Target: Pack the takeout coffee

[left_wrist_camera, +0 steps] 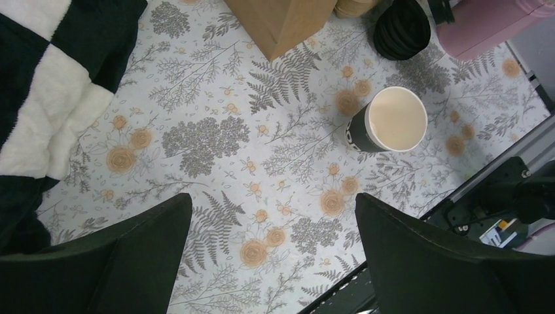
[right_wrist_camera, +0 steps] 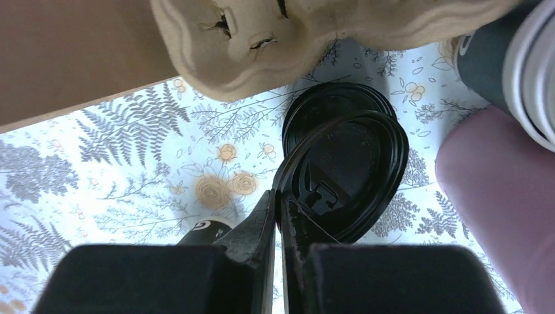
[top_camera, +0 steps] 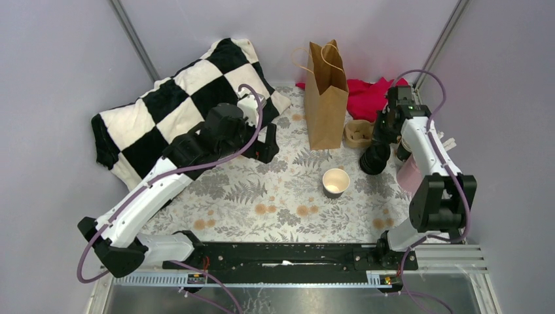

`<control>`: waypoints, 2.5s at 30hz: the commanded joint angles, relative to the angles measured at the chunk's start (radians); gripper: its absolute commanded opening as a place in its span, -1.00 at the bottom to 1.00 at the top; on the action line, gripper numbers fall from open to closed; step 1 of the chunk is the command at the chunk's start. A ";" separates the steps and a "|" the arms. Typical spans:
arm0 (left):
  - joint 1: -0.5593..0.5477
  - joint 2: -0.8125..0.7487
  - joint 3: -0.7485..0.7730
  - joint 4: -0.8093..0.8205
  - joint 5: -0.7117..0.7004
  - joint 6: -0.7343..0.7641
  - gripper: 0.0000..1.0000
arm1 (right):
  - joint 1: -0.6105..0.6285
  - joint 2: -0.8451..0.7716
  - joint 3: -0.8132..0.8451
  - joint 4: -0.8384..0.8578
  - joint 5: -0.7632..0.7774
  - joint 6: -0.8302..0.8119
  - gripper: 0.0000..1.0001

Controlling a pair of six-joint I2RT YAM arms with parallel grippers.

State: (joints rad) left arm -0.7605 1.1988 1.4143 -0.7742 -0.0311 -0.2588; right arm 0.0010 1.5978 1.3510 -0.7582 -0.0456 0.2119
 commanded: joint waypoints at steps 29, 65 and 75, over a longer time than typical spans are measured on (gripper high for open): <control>-0.009 -0.075 -0.312 0.704 0.377 -1.030 0.98 | 0.324 -0.531 -0.293 0.860 -0.871 0.983 -1.00; -0.014 -0.030 -0.256 0.665 0.406 -0.912 0.98 | 0.335 -0.563 -0.381 0.947 -0.920 1.114 -1.00; -0.014 -0.027 -0.260 0.662 0.399 -0.909 0.85 | 0.337 -0.570 -0.389 0.944 -0.921 1.117 -1.00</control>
State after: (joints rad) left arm -0.7712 1.1717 1.1110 -0.1413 0.3695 -1.1862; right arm 0.3275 1.0504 0.9554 0.1497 -0.9363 1.3228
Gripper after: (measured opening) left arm 0.948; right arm 0.077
